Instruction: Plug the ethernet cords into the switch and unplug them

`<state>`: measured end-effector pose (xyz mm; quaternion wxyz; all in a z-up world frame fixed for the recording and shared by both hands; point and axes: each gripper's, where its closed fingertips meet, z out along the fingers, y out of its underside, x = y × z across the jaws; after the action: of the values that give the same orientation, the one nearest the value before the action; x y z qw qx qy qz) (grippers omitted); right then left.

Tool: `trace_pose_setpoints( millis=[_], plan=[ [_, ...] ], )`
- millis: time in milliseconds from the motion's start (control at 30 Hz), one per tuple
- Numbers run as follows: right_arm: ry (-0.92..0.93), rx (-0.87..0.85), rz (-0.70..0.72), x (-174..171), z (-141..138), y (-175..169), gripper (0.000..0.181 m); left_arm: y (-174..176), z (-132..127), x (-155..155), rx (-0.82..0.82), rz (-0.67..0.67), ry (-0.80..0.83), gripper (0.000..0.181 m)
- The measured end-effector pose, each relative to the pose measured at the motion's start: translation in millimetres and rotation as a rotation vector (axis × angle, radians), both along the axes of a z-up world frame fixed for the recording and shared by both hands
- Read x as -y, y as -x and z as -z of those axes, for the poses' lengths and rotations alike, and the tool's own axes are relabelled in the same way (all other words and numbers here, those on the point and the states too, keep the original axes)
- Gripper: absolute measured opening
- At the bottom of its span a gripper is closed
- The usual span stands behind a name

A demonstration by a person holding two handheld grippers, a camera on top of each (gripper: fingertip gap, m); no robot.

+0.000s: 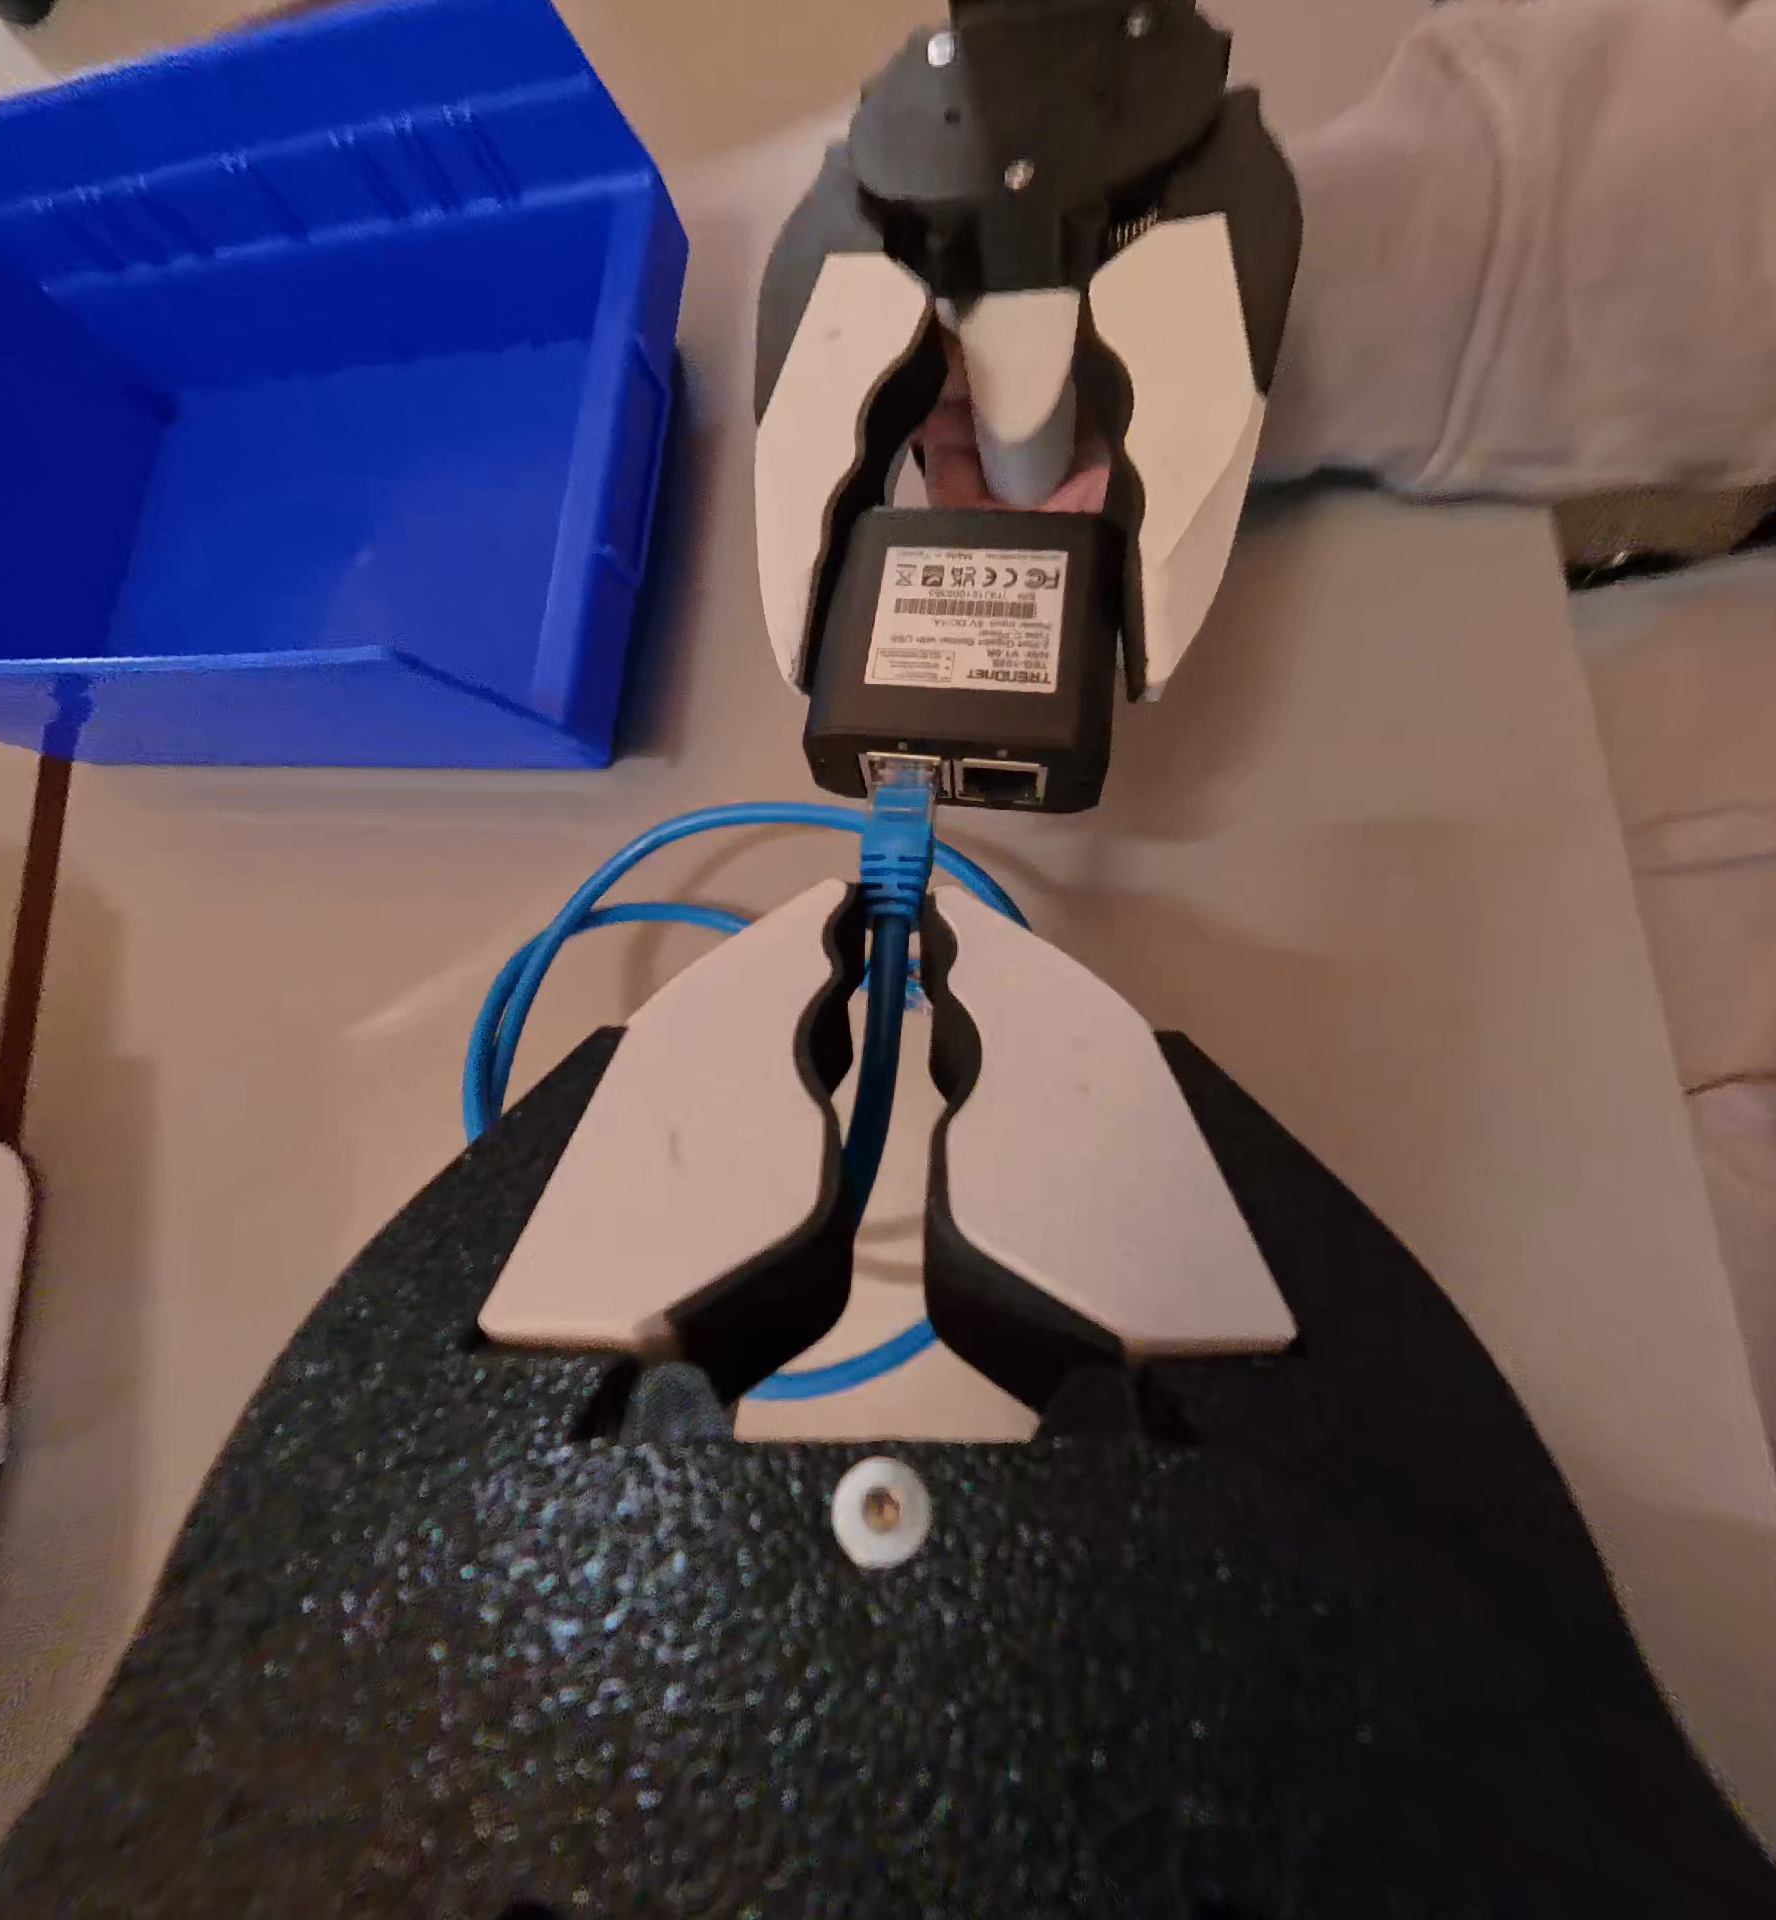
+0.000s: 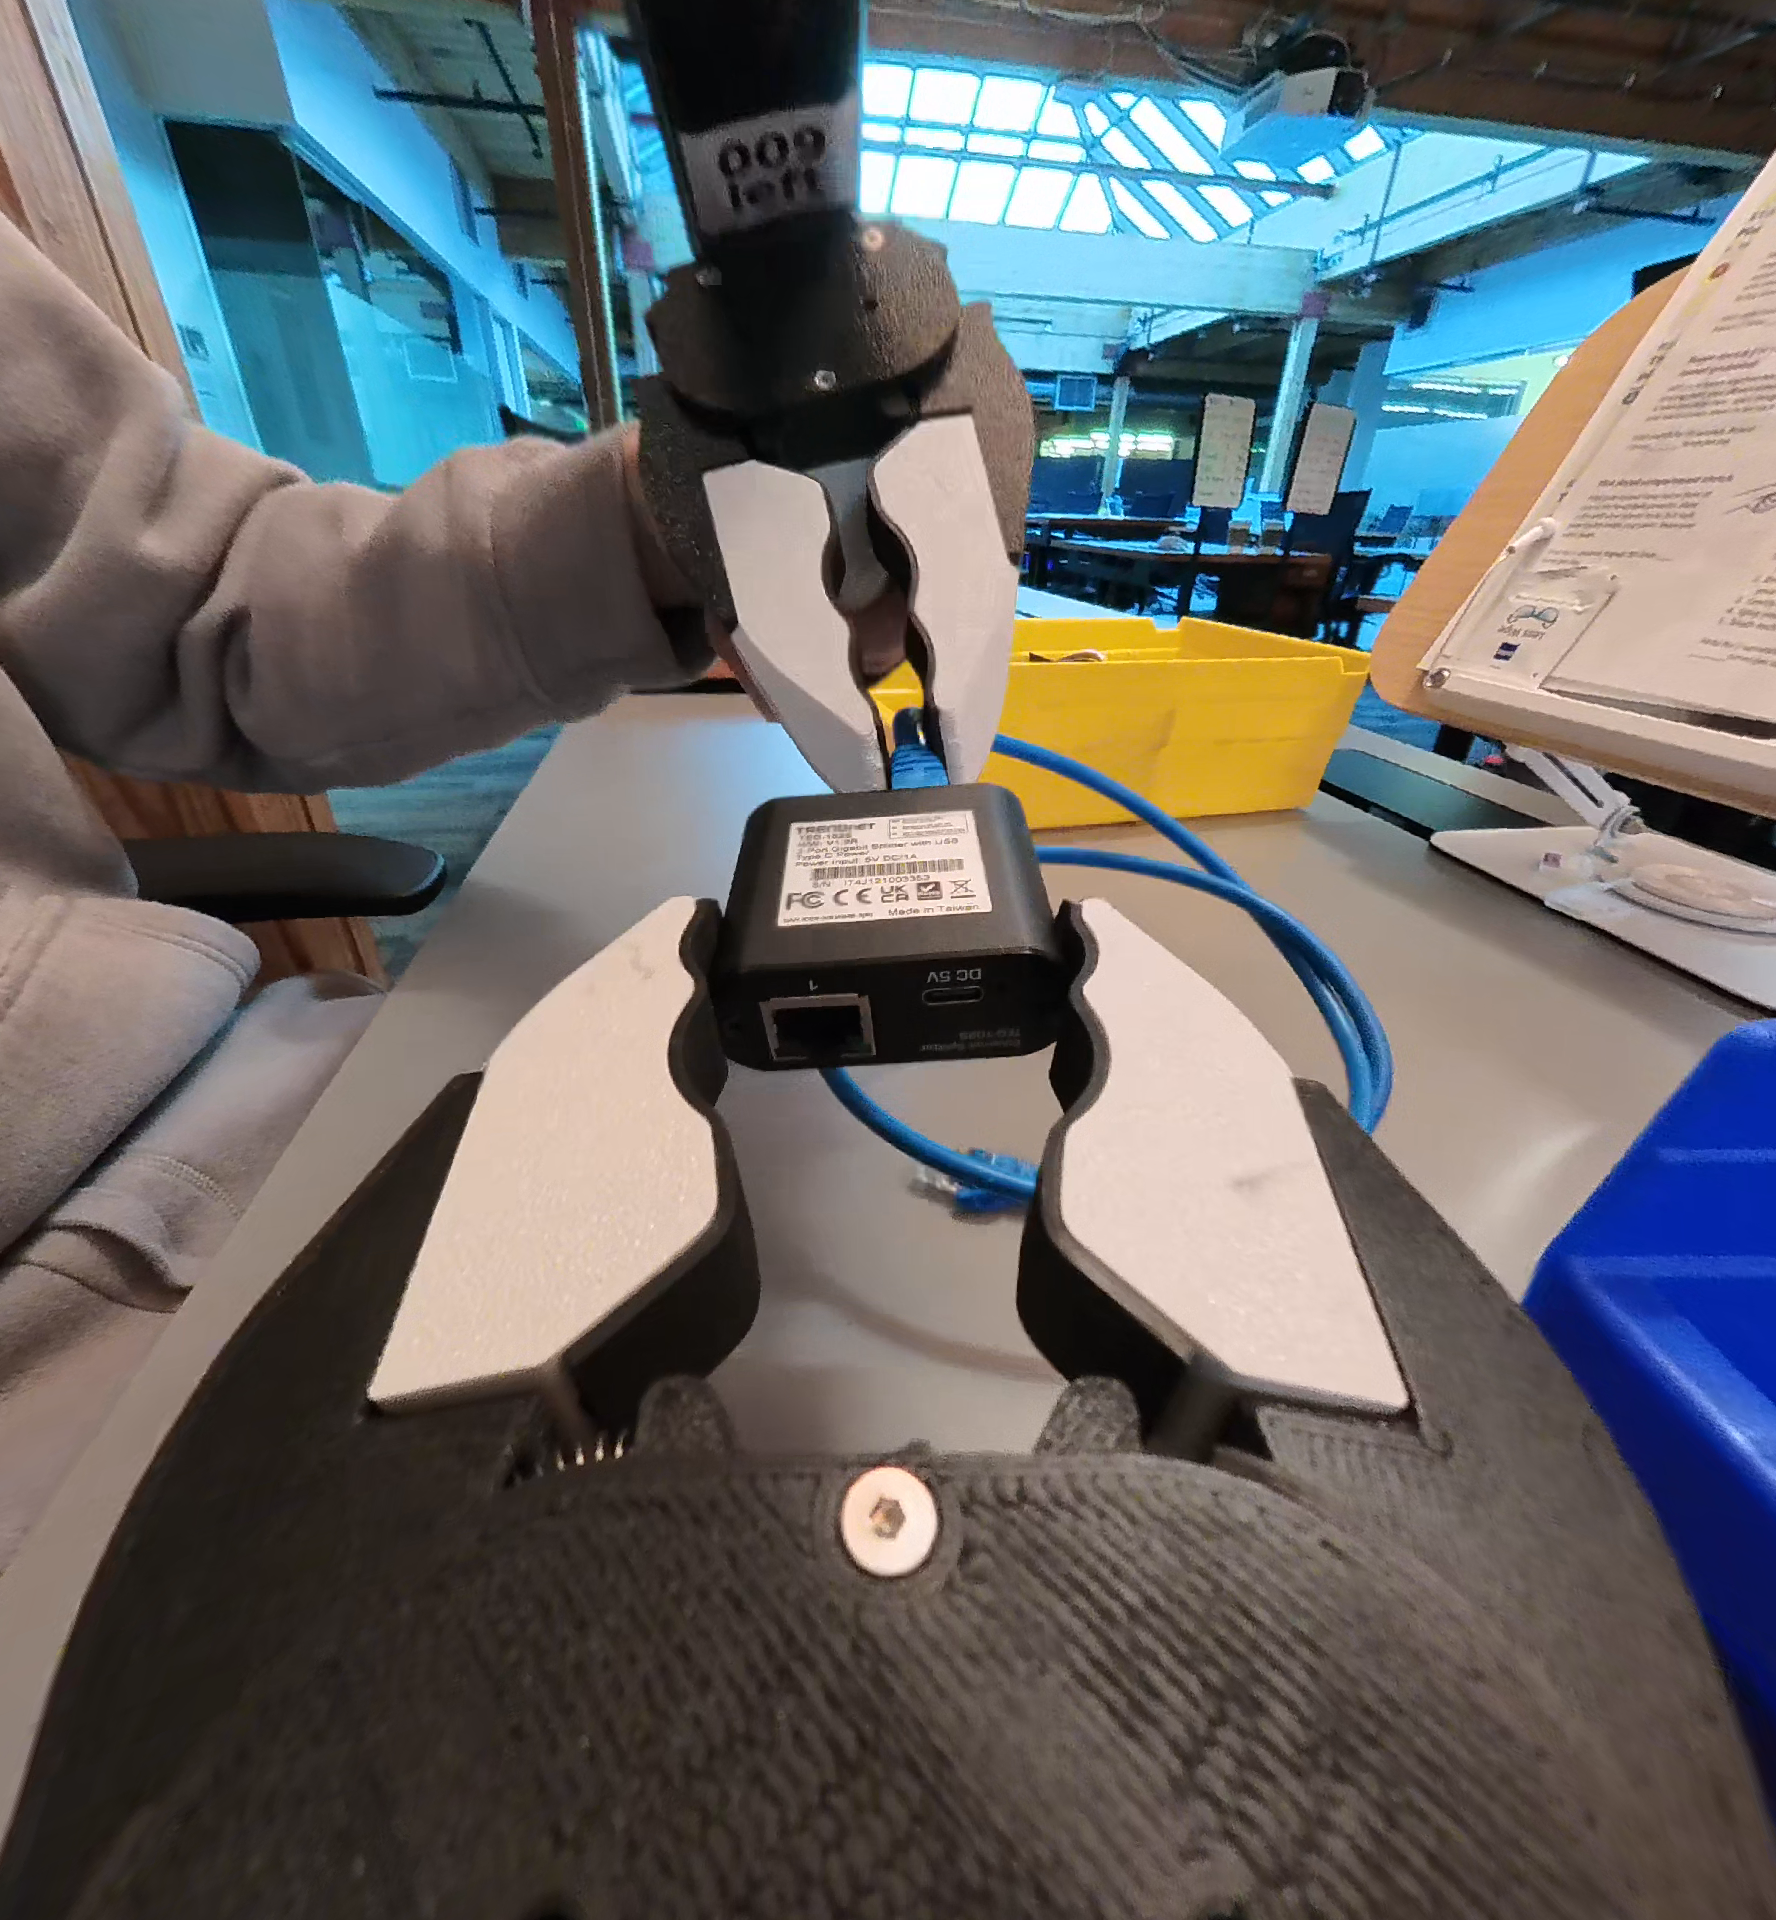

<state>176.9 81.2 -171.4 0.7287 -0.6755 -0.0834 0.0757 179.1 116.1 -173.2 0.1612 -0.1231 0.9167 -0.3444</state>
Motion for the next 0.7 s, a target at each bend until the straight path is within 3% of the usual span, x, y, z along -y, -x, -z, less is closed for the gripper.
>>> trace_pose_setpoints(
  millis=[167,367,467,533,600,700],
  plan=[
    [-0.004,-0.023,-0.002,0.4,-1.0,-0.5,0.062,-1.5,1.8,3.3,-0.024,-0.009,0.149,0.009],
    [-0.039,-0.040,0.011,4.6,-5.1,-4.1,0.062,-3.9,5.2,7.0,0.003,-0.029,0.205,0.010],
    [-0.053,-0.047,0.020,6.4,-6.6,-5.9,0.062,-8.5,-11.1,-0.8,0.056,-0.118,0.305,0.036],
    [-0.076,-0.056,0.025,9.1,-9.2,-7.5,0.062,-8.3,-31.1,-26.0,0.101,-0.191,0.348,0.039],
    [-0.095,-0.071,0.027,11.7,-11.4,-9.5,0.062,-9.7,-46.9,-72.8,0.155,-0.313,0.329,0.036],
    [-0.107,-0.084,0.023,13.3,-12.8,-10.7,0.062,-16.0,-55.3,-193.8,0.213,-0.736,0.191,0.033]
  ],
)
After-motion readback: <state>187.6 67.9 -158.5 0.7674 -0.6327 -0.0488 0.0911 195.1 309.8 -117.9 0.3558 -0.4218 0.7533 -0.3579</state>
